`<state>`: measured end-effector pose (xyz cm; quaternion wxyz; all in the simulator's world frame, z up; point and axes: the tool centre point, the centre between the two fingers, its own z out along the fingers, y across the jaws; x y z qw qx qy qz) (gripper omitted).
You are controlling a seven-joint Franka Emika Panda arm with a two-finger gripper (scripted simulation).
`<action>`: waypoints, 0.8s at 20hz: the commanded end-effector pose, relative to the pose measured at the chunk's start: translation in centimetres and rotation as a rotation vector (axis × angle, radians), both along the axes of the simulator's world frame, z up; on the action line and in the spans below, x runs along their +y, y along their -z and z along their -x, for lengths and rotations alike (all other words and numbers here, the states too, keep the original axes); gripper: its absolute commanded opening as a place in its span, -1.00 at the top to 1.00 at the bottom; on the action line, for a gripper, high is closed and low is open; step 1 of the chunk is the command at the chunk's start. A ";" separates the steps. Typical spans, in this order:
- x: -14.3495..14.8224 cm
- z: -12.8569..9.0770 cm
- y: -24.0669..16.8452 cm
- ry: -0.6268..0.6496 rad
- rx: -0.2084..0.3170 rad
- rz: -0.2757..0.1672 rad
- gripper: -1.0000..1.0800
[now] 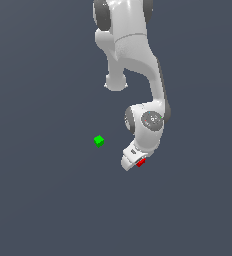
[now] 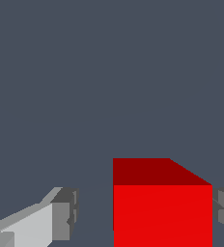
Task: Stack the red cube on top of the green cube.
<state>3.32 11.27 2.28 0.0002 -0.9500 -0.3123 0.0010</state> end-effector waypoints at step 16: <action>0.0 -0.1 0.0 0.000 -0.002 0.000 1.00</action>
